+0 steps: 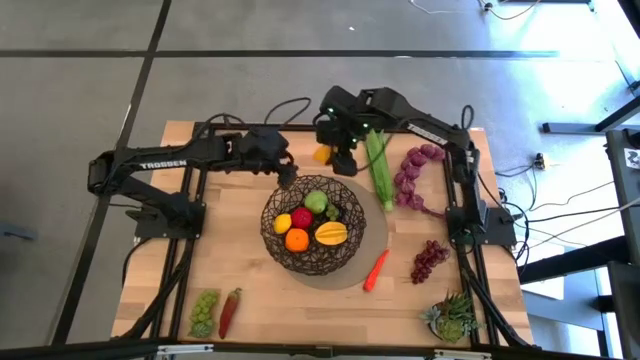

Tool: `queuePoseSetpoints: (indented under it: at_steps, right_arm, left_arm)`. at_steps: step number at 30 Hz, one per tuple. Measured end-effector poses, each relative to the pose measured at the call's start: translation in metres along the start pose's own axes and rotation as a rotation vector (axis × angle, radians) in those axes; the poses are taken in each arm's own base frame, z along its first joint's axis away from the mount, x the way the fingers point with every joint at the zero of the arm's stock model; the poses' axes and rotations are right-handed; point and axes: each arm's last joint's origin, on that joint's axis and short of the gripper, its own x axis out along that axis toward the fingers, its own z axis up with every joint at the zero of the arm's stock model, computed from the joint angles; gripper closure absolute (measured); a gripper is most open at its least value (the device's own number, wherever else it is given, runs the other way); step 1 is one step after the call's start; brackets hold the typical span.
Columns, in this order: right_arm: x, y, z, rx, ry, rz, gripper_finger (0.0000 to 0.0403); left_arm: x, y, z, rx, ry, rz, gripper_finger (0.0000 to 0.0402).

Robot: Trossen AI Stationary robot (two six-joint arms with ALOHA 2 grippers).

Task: Build produce basket
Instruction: Put the lemon into the wire basket

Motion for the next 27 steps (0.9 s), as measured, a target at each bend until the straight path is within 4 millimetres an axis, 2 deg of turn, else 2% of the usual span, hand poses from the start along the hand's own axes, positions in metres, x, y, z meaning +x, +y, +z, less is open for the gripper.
queuePoseSetpoints:
  at_steps: [3,6,9,12,15,18,23,27]
  right_arm:
    - [-0.016,0.019,-0.001,0.03,-0.023,0.096,0.0213]
    - [-0.03,0.039,-0.002,0.039,-0.031,0.112,0.0213]
    - [-0.031,0.059,-0.003,0.023,-0.03,0.137,0.0213]
    - [-0.018,0.076,-0.008,0.023,-0.01,0.187,0.0213]
    - [0.004,0.091,-0.017,0.035,0.012,0.253,0.0213]
    - [0.028,0.102,-0.021,0.015,-0.042,0.321,0.0213]
    - [0.057,0.108,-0.025,-0.051,-0.159,0.51,0.0213]
    - [0.085,0.107,-0.038,-0.054,-0.169,0.522,0.0213]
  left_arm:
    - [-0.008,-0.016,-0.001,0.063,-0.047,-0.075,0.0149]
    - [-0.021,-0.026,-0.003,0.083,-0.076,-0.134,0.0149]
    - [-0.032,-0.033,-0.005,0.094,-0.089,-0.171,0.0149]
    - [-0.044,-0.04,-0.009,0.109,-0.107,-0.205,0.0149]
    - [-0.057,-0.046,-0.012,0.123,-0.13,-0.232,0.0149]
    - [-0.064,-0.051,-0.015,0.134,-0.154,-0.23,0.0149]
    - [-0.073,-0.054,-0.017,0.139,-0.179,-0.236,0.0149]
    - [-0.076,-0.055,-0.018,0.141,-0.181,-0.245,0.0149]
